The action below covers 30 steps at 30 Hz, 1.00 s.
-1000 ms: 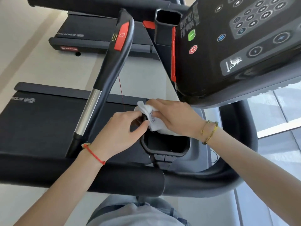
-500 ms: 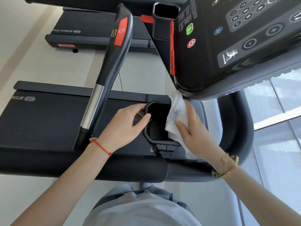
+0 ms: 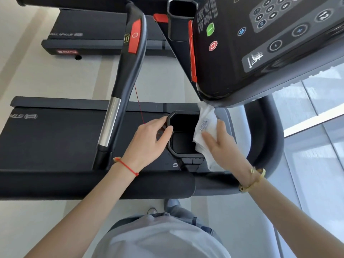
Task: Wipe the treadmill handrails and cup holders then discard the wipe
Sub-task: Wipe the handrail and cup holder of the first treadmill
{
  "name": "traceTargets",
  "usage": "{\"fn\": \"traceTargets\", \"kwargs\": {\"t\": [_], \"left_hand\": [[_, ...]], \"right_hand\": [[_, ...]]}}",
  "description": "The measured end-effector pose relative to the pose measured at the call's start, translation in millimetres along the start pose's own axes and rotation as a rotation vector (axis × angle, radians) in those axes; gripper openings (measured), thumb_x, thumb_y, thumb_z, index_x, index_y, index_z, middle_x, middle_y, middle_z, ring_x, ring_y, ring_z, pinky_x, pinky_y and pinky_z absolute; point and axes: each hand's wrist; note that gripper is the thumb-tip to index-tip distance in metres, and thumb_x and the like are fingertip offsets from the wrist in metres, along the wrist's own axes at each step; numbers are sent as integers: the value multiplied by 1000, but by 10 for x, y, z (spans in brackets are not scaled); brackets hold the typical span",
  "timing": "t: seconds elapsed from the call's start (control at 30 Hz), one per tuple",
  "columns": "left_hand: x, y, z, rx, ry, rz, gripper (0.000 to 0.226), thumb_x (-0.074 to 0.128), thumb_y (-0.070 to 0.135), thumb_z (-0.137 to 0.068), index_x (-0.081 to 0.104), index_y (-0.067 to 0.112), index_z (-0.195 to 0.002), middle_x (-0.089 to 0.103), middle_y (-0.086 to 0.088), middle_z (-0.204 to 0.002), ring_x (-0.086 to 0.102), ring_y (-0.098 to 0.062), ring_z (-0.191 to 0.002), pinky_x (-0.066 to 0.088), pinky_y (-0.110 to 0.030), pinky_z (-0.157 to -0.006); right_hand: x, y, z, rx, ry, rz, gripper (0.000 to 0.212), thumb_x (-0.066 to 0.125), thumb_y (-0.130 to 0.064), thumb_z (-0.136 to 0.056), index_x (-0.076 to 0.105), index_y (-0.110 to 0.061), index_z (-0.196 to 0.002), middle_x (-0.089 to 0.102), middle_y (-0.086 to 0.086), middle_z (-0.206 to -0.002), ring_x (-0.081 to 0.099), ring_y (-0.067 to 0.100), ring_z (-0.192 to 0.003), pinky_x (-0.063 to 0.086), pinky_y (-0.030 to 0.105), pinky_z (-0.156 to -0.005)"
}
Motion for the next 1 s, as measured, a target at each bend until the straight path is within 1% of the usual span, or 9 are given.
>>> {"fn": "traceTargets", "kwargs": {"t": [0.07,0.3,0.4,0.47,0.53,0.63,0.73,0.9,1.0], "left_hand": [[-1,-5,-7,-13,6,11,38,49,37,-99,60,24,-133,63,20,-99,60,4,-90,41,-4,-67],[1,-51,-21,-45,-16,-4,48,48,43,-98,55,20,-139,66,13,-113,61,1,-99,45,-7,-73],[-1,-54,-36,-45,-25,3,48,47,42,-98,55,19,-140,65,10,-121,61,-3,-107,51,-17,-84],[-14,-67,-41,-40,-25,31,42,47,38,-100,57,21,-138,66,12,-119,61,0,-105,48,-11,-85],[-31,-78,-51,-54,-26,66,42,43,38,-102,58,21,-137,65,14,-123,58,6,-110,42,-5,-92],[-56,-68,-61,-53,-49,96,44,33,40,-104,59,23,-136,64,15,-127,56,5,-118,39,-8,-101],[-67,-54,-67,-30,-47,119,41,31,37,-105,64,26,-126,69,13,-113,60,3,-108,40,-5,-91],[-74,-53,-84,-58,-68,108,45,29,41,-103,64,21,-124,68,10,-116,60,-1,-111,45,-17,-97],[-82,-48,-82,-65,-77,102,42,31,38,-105,62,22,-129,66,14,-121,57,3,-116,44,-19,-101]], "right_hand": [[-12,36,119,-52,36,38,19,46,-27,-100,37,-11,-107,62,8,-83,60,23,-70,45,33,-57],[-250,41,408,-245,42,202,35,31,-43,-100,38,-24,-128,57,-21,-89,52,6,-74,37,14,-63],[-415,-6,430,-440,-55,359,45,33,-41,-103,24,-30,-146,47,-16,-132,49,3,-111,34,2,-89],[-486,-56,393,-522,-188,458,49,33,-41,-104,24,-26,-150,35,-11,-151,29,3,-141,31,13,-107],[-500,-115,345,-568,-292,564,52,32,-41,-103,31,-19,-150,34,-7,-155,15,0,-146,31,22,-112],[-458,-268,268,-615,-358,596,53,30,-44,-101,43,-13,-143,48,0,-146,22,-4,-141,29,20,-108],[-332,-382,164,-680,-395,688,46,28,-39,-104,51,-9,-130,62,5,-124,46,12,-114,41,28,-90],[-16,-474,-116,-571,-555,967,43,15,-43,-105,42,-12,-119,66,10,-93,58,31,-103,40,36,-96],[-7,-455,-114,-601,-528,963,35,19,-35,-106,41,-11,-119,59,9,-80,61,34,-88,48,42,-84]]}}
Point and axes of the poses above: each hand's wrist, its own z-axis away from the middle knuckle, its own x-axis out of the palm, y = z × x
